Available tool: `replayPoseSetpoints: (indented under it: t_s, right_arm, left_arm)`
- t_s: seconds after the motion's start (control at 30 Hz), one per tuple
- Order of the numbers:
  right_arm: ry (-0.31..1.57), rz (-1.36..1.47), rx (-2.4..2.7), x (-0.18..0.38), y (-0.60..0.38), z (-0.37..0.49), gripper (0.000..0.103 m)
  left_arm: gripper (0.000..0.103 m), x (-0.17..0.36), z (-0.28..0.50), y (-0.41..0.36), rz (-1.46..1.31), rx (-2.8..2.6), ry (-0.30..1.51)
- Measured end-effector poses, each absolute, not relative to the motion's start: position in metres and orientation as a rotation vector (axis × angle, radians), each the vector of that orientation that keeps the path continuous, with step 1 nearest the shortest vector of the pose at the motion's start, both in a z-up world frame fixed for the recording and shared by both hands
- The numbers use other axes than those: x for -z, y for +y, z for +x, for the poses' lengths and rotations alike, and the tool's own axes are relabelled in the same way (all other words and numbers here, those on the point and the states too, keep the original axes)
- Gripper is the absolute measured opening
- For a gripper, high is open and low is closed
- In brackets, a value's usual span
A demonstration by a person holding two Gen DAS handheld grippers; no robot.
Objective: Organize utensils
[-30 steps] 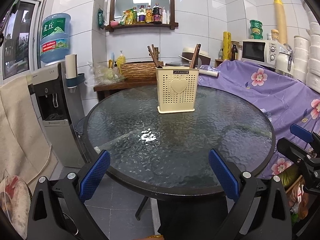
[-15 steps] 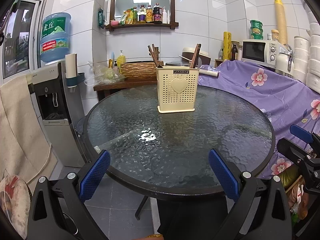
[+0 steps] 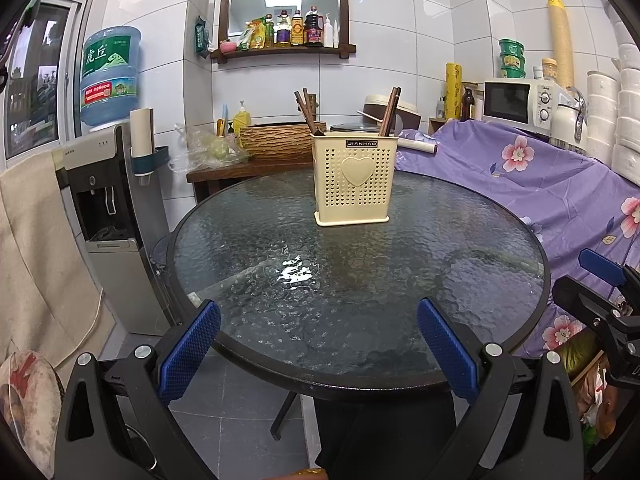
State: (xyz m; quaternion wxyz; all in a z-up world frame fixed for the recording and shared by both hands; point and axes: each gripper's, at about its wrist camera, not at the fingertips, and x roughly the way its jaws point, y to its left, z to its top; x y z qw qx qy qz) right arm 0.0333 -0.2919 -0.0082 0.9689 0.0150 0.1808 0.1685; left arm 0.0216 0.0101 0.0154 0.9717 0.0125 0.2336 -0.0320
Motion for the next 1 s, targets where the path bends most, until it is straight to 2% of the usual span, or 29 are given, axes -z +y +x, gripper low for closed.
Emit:
replayPoseSetpoints:
  t_s: [1.0]
  right_arm:
    - [0.366,0.032,-0.340,0.0078,-0.2920,0.0335,0.097]
  left_arm:
    - [0.097,-0.0136,0.0210,0.0097,0.023,0.073,0.473]
